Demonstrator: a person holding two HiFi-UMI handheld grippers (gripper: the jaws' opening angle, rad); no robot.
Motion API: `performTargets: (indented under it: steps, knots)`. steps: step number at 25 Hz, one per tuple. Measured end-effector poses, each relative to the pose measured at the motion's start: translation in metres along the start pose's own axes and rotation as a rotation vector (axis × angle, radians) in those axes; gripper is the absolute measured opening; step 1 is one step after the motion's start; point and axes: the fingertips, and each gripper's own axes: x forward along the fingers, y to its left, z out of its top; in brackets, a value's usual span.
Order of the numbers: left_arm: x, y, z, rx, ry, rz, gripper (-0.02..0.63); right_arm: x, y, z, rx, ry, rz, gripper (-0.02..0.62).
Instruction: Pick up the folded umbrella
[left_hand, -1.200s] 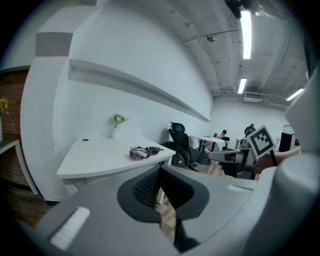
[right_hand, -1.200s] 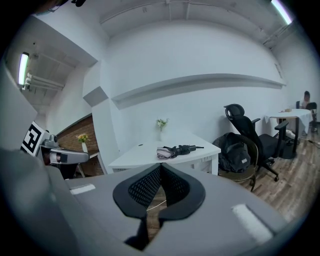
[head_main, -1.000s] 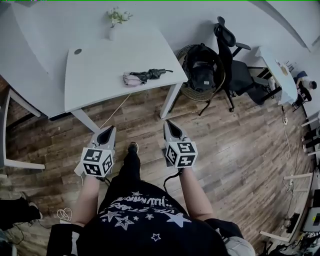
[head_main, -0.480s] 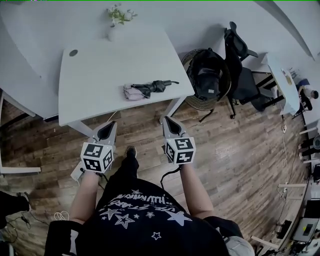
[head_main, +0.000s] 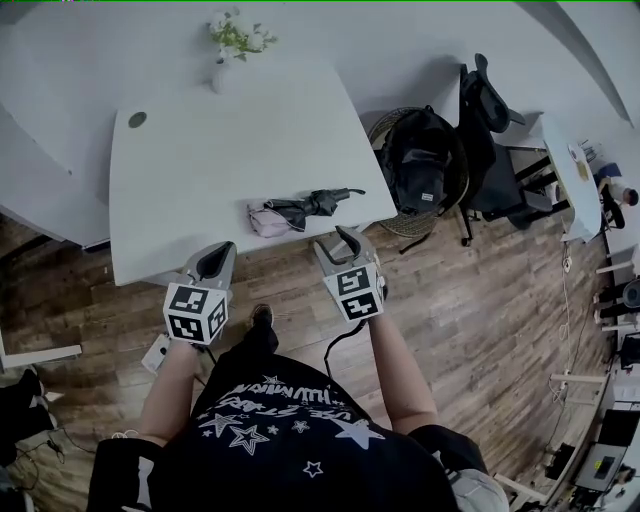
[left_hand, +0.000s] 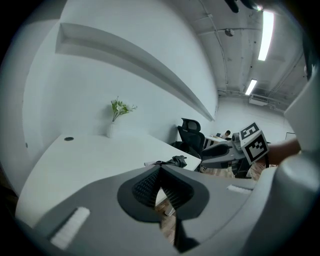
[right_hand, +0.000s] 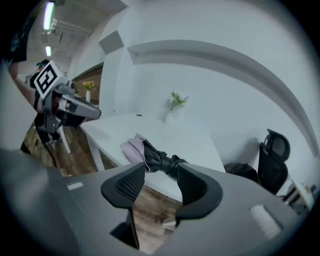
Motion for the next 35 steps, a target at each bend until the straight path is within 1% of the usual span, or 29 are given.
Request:
performTargets:
  steps: [1, 3, 7, 9, 15, 19, 23, 26, 29, 35]
  knots:
    - [0.005, 0.006, 0.002, -0.003, 0.002, 0.002, 0.001, 0.008, 0.000, -0.001, -0.068, 0.029, 0.012, 0.236]
    - [0.014, 0.017, 0.005, -0.009, 0.004, 0.007, 0.000, 0.025, -0.002, -0.002, -0.196, 0.086, 0.037, 0.269]
    - [0.032, 0.040, 0.012, -0.023, 0.009, 0.016, 0.000, 0.054, -0.008, -0.005, -0.396, 0.181, 0.087, 0.293]
    - [0.041, 0.049, 0.015, -0.028, 0.011, 0.018, 0.000, 0.066, -0.008, -0.004, -0.479, 0.212, 0.125, 0.298]
    - [0.065, 0.068, 0.019, -0.046, 0.025, 0.014, 0.000, 0.099, -0.007, -0.010, -0.676, 0.302, 0.246, 0.302]
    - [0.076, 0.081, 0.019, -0.061, 0.032, 0.017, 0.000, 0.116, -0.001, -0.013, -0.768, 0.340, 0.339, 0.305]
    - [0.083, 0.096, 0.018, -0.073, 0.036, 0.028, 0.001, 0.129, -0.001, -0.028, -0.869, 0.435, 0.418, 0.322]
    - [0.086, 0.104, 0.018, -0.082, 0.036, 0.035, 0.000, 0.136, -0.001, -0.030, -0.898, 0.472, 0.456, 0.318]
    - [0.087, 0.106, 0.017, -0.086, 0.037, 0.037, 0.000, 0.141, 0.003, -0.030, -0.926, 0.481, 0.480, 0.301]
    - [0.090, 0.114, 0.019, -0.089, 0.032, 0.044, 0.000, 0.144, 0.012, -0.039, -0.940, 0.549, 0.575, 0.272]
